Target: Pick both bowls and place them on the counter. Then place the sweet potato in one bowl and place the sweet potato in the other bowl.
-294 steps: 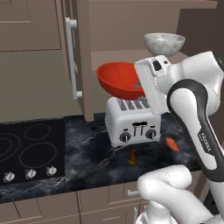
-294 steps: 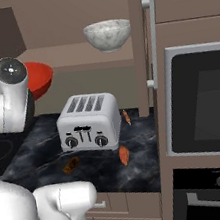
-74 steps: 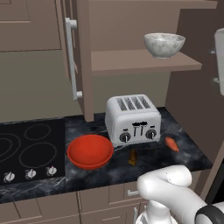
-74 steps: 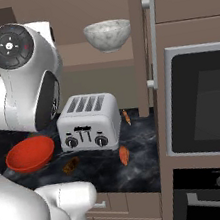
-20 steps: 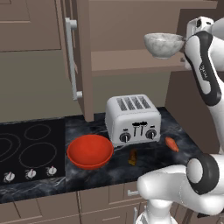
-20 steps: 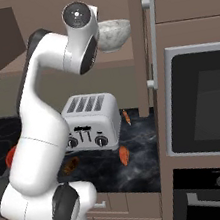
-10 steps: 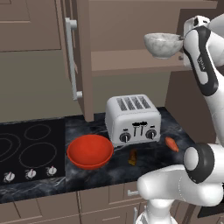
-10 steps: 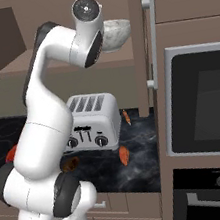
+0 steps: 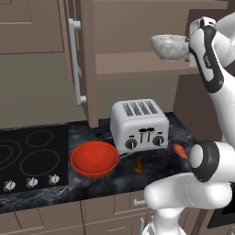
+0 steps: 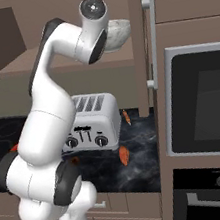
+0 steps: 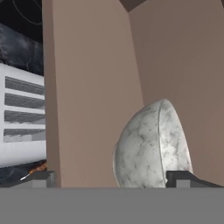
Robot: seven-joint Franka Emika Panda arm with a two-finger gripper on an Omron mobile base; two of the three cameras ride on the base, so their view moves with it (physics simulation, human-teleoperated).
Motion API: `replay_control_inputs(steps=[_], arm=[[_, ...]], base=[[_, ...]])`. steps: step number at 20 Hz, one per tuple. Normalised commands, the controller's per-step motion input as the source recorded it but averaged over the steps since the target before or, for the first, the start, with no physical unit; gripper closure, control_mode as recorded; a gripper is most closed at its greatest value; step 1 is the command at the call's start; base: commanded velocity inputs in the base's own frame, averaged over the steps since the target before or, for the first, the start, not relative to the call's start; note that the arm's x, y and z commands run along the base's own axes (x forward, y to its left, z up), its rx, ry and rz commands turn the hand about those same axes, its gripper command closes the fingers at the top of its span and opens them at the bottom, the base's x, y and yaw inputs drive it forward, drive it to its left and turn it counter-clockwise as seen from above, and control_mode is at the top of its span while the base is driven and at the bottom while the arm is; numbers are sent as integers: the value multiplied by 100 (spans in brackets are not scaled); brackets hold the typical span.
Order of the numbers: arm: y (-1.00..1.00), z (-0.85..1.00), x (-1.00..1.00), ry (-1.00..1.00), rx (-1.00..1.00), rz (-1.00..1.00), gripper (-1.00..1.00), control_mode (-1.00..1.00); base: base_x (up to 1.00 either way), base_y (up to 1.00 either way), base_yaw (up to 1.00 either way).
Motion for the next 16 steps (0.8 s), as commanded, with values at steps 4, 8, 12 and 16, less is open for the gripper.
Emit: replay_control_inputs(steps=[4,8,12,16], arm=[[0,-4,28,0,0,0,-100,-100],[-2,0,31,0,0,0,-100,-100],[-2,0,30,0,0,0,-100,-100],[-7,0,24,0,0,0,-100,-100]], base=[[0,0,0],[0,0,0],[0,0,0],[0,0,0]])
